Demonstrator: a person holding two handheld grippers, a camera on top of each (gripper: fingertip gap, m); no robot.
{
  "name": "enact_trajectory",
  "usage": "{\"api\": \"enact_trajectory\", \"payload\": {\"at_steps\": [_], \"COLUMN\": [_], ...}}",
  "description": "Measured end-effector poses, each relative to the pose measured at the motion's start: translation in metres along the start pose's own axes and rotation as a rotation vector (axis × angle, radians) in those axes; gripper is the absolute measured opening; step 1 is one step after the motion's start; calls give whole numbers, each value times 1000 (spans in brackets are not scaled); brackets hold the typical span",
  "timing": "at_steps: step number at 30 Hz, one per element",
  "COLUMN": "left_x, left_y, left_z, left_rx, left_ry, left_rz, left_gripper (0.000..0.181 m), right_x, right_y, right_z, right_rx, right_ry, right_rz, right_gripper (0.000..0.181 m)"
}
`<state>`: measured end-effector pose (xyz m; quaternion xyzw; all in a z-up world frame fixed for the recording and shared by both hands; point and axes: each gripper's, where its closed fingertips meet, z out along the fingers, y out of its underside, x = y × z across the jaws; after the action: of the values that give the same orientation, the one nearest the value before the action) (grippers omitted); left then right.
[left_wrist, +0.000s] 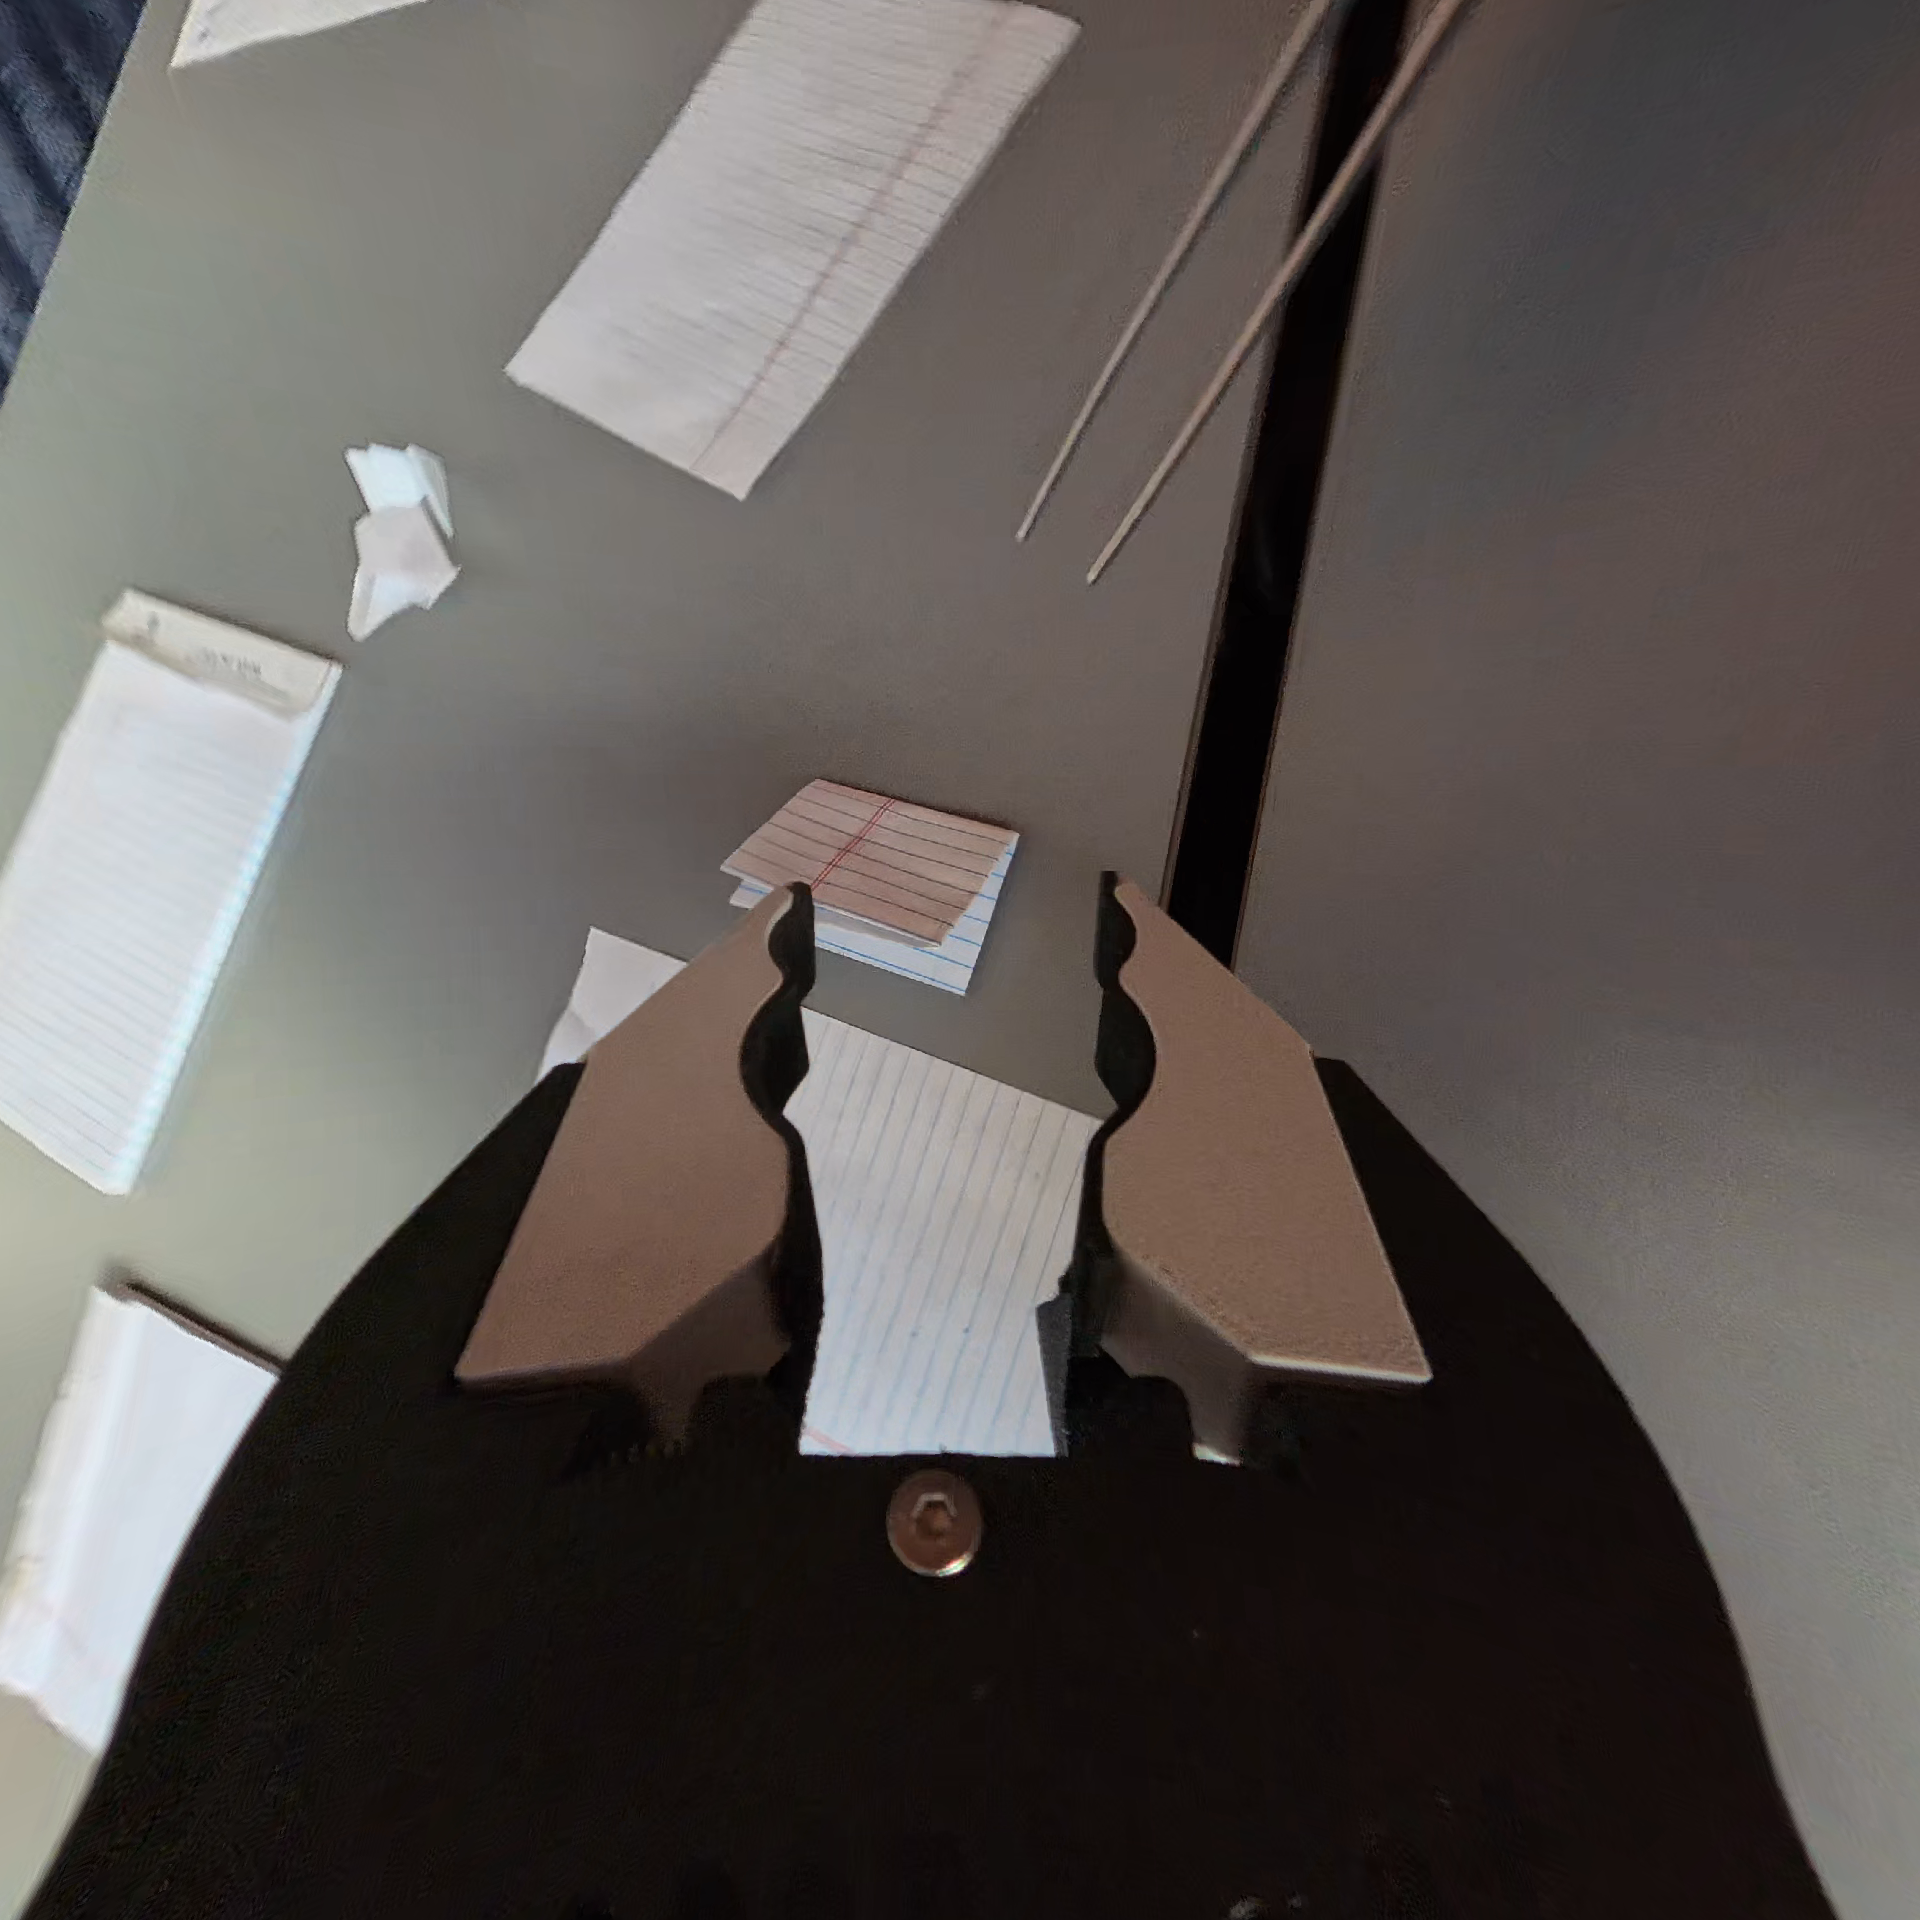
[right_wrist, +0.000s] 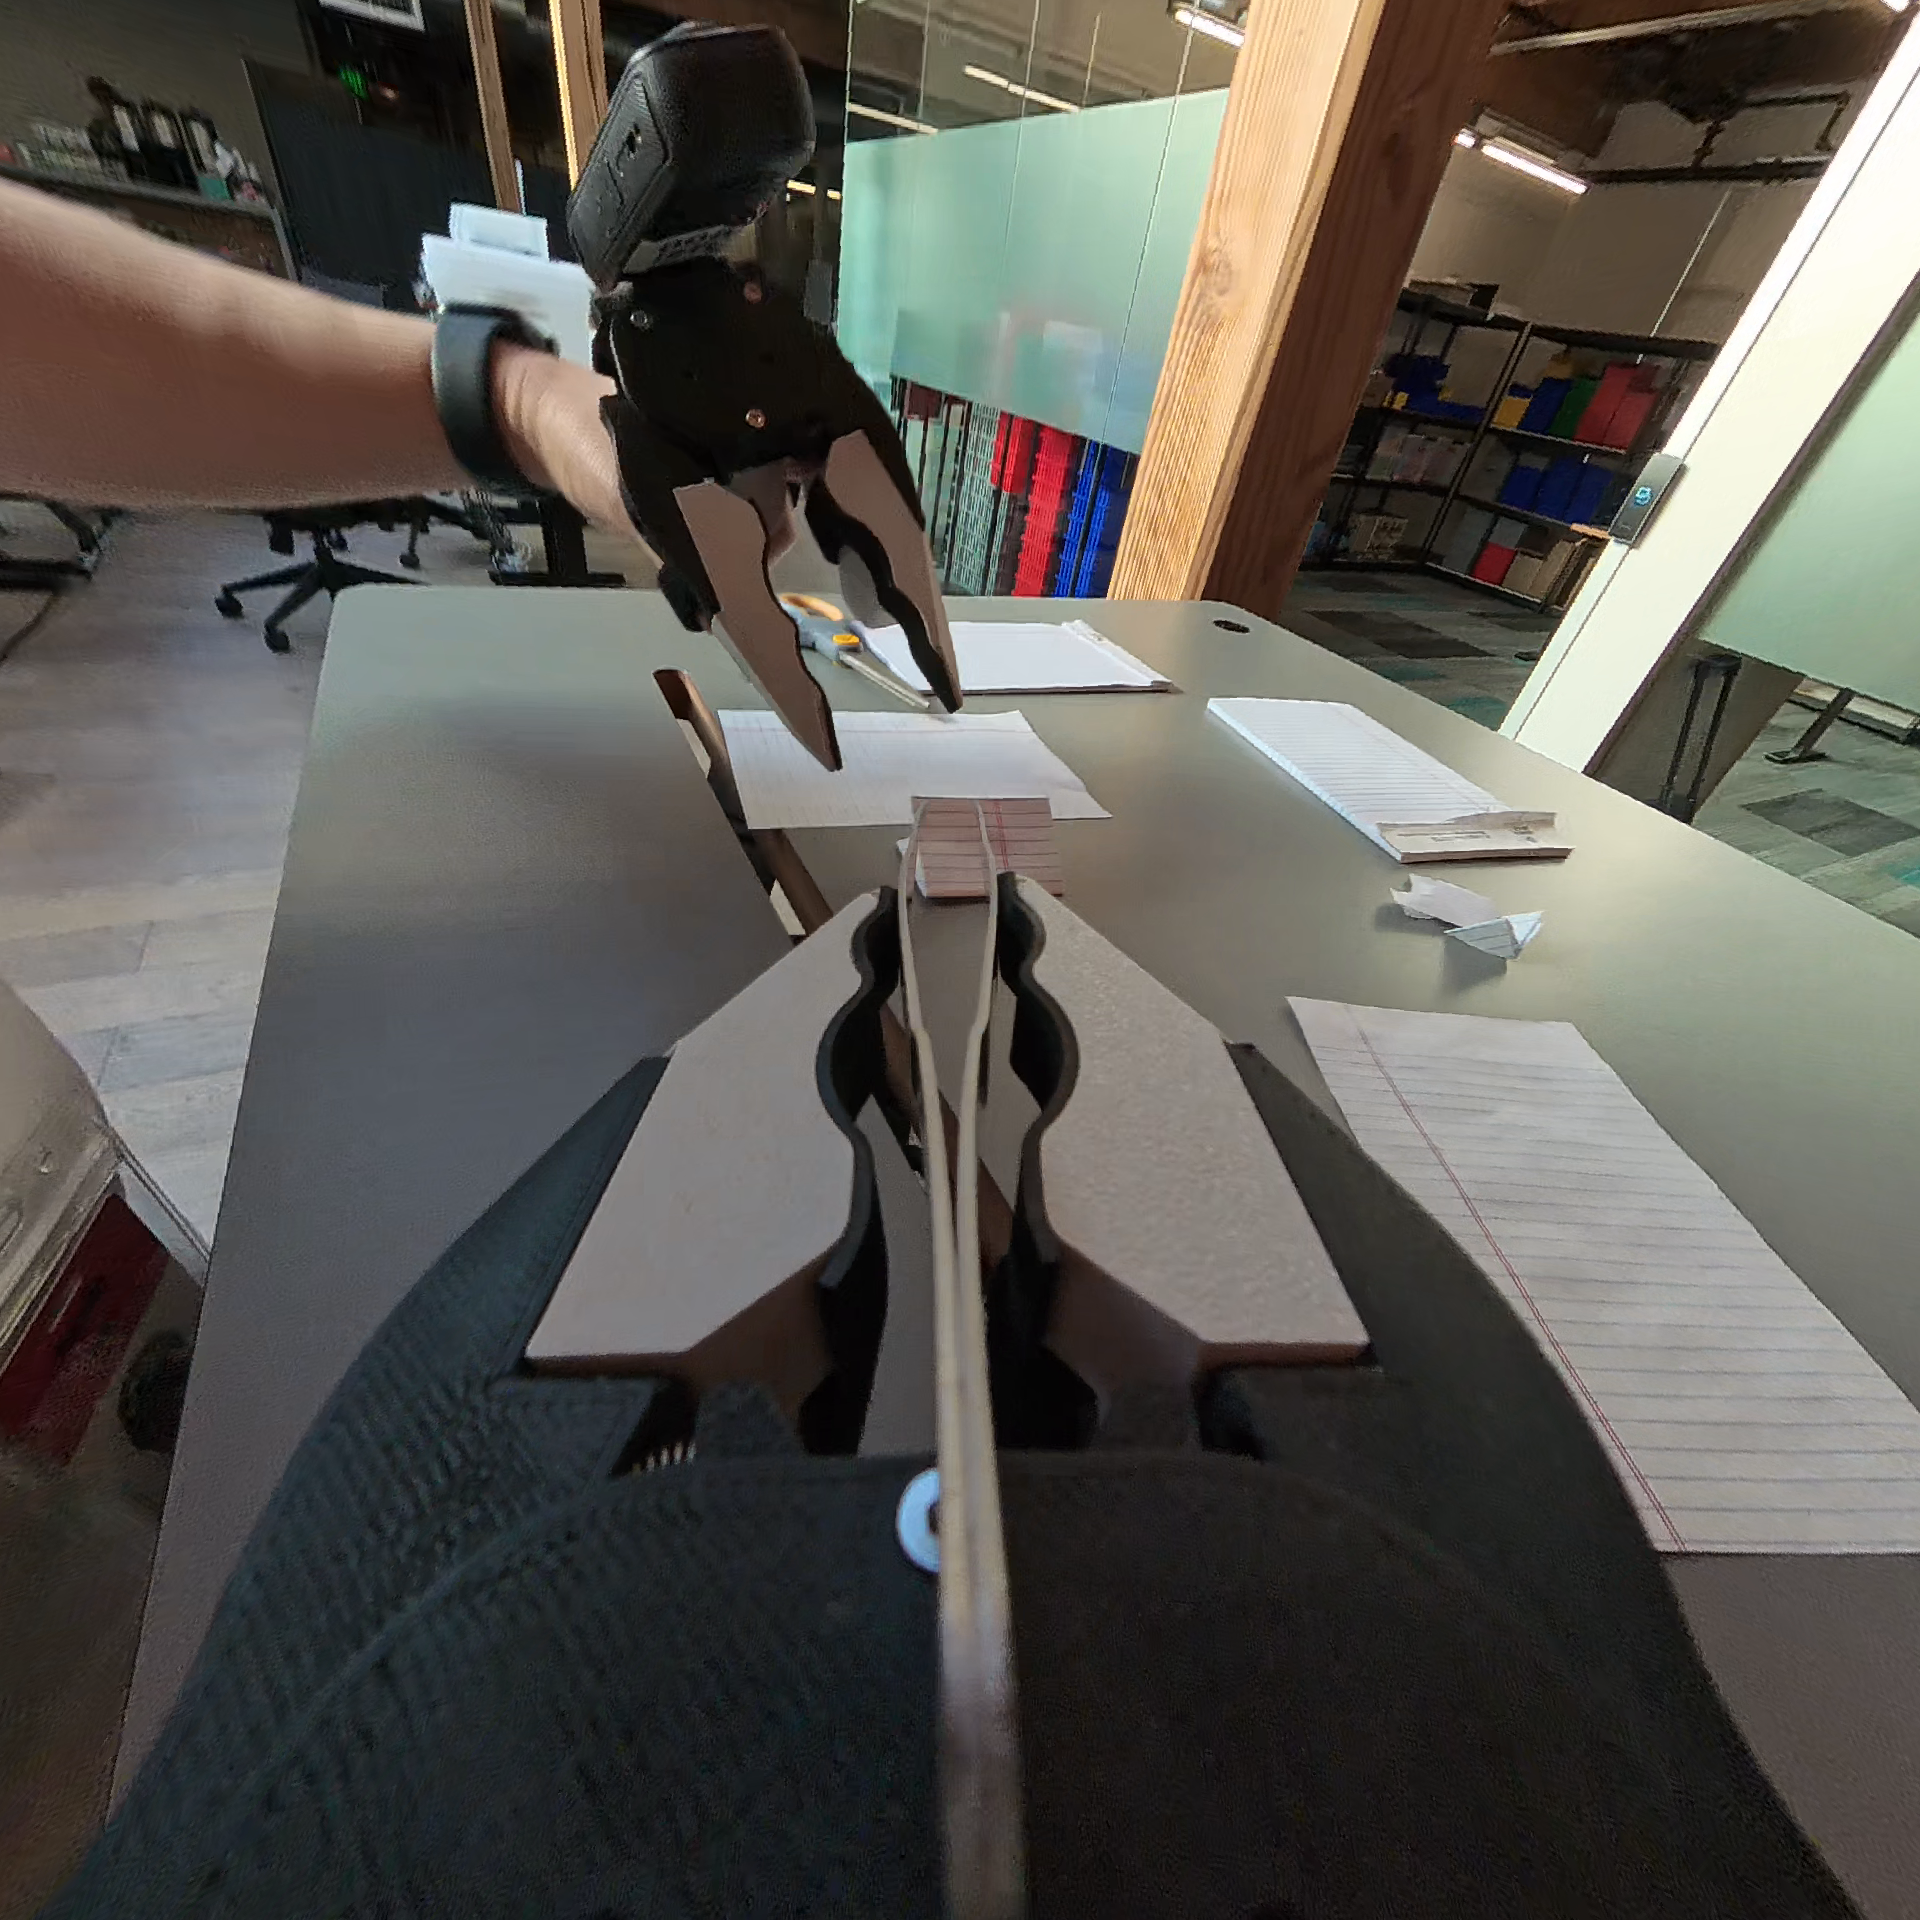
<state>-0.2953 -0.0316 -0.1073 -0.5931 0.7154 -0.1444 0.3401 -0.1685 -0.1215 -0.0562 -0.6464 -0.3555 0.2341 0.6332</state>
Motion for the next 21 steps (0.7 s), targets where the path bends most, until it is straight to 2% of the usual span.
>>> {"api": "enact_trajectory", "payload": {"at_steps": [3,5,7,10,13,16,18,21], "left_x": [3,1,-1,-6,-16,-27,-43,-59], "left_y": [15,18,19,30,27,15,4,-14], "left_z": [14,23,30,40,45,43,37,23], "left_rx": [-123,-148,-148,-211,-210,-165,-105,28], "left_ry": [-34,-62,-73,-85,-144,-147,-127,44], "left_rz": [341,474,556,658,706,536,260,-183], "left_gripper": [43,35,27,3,0,0,0,0], "right_x": [-16,-22,-27,-28,-25,-18,-10,0], "right_y": [8,13,14,14,13,7,1,-7], "right_z": [14,20,25,27,22,12,4,-8], "right_rx": [-63,-98,-109,-110,-91,-65,-44,-5], "right_ry": [-3,-2,-4,6,23,56,78,97], "right_rz": [-68,-94,-108,-96,-64,-50,-38,-1], "right_gripper": [17,18,18,18,18,18,17,17]}}
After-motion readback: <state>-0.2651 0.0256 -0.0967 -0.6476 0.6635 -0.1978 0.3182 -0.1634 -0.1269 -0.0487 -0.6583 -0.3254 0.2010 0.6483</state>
